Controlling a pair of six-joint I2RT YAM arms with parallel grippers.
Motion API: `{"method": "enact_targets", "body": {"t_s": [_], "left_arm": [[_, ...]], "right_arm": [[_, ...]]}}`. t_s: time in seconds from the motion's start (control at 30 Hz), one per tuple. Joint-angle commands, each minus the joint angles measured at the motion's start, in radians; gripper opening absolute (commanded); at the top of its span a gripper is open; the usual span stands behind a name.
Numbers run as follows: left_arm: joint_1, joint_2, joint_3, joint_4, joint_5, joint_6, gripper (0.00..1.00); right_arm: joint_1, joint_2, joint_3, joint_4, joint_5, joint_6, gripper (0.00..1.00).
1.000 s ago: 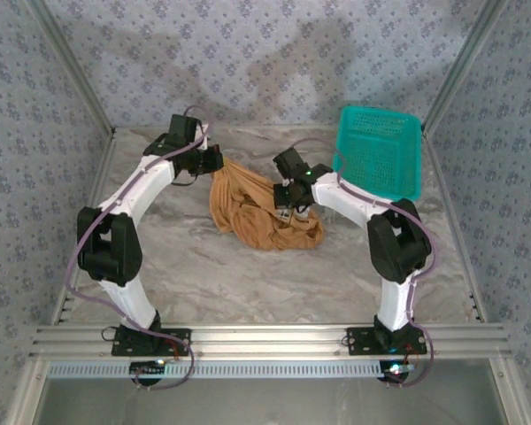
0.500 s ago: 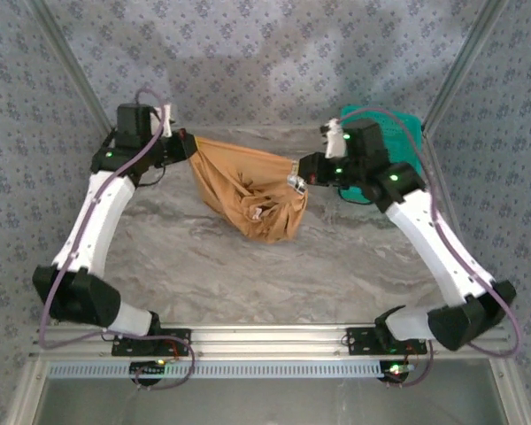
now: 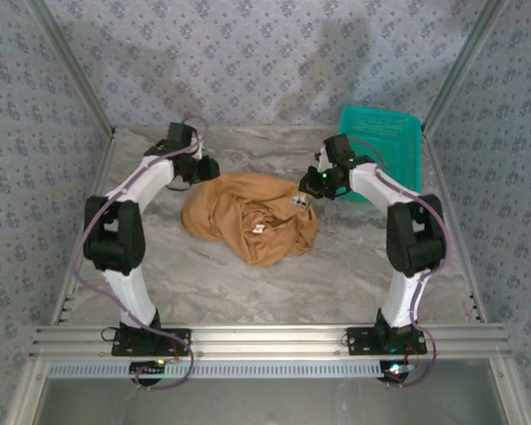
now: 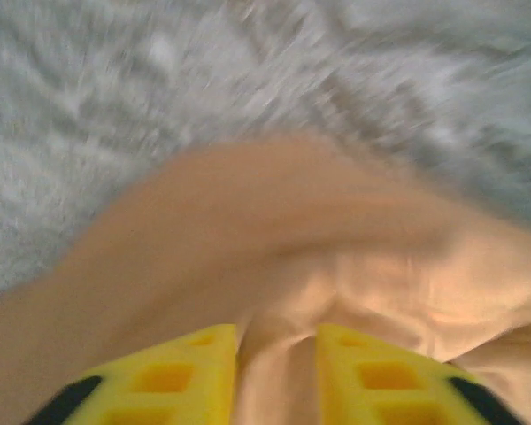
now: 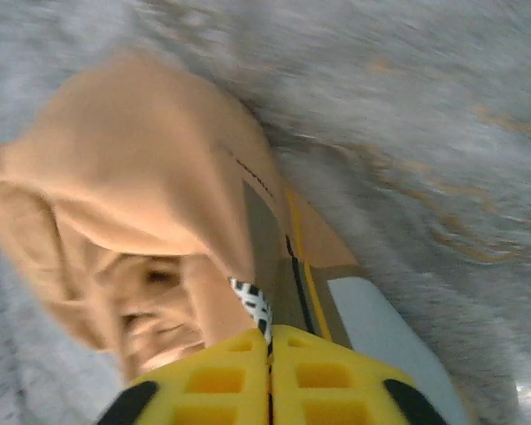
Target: Fold the inside-out t-shirt
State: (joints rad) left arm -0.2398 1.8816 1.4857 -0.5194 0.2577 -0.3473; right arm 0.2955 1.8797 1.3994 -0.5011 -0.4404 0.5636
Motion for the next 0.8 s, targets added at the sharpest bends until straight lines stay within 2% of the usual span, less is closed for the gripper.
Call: {"method": "enact_targets", "body": {"t_s": [0.0,0.07,0.1,0.2,0.27,0.47,0.6,0.77], "left_arm": [[-0.081,-0.125,0.014,-0.021,-0.139,0.101,0.41],[-0.107,-0.175,-0.029,-0.038,-0.155,0.105,0.44],[-0.109,-0.202,-0.066,-0.045,-0.15,0.089,0.44],[-0.101,-0.28,-0.183,-0.049,-0.138,0.018,0.46],[-0.09,-0.322,-0.262,-0.035,-0.122,-0.028,0.5],[0.009,-0.359,-0.448,0.062,-0.061,-0.144,0.56],[0.061,-0.335,-0.492,0.13,-0.032,-0.167,0.61],[0.069,-0.213,-0.503,0.233,0.017,-0.202,0.62]], "right_arm": [[0.018,-0.052,0.098,-0.095,0.182,-0.011,0.49],[0.045,-0.104,0.082,-0.156,0.306,-0.028,0.6],[0.065,-0.137,0.063,-0.168,0.352,-0.03,0.61],[0.152,-0.216,-0.013,-0.152,0.401,-0.025,0.61],[0.216,-0.221,-0.046,-0.119,0.387,0.0,0.58],[0.371,-0.044,0.038,-0.063,0.342,0.034,0.55],[0.417,0.084,0.114,-0.057,0.301,0.056,0.56],[0.438,0.2,0.183,-0.063,0.296,0.091,0.55]]}}
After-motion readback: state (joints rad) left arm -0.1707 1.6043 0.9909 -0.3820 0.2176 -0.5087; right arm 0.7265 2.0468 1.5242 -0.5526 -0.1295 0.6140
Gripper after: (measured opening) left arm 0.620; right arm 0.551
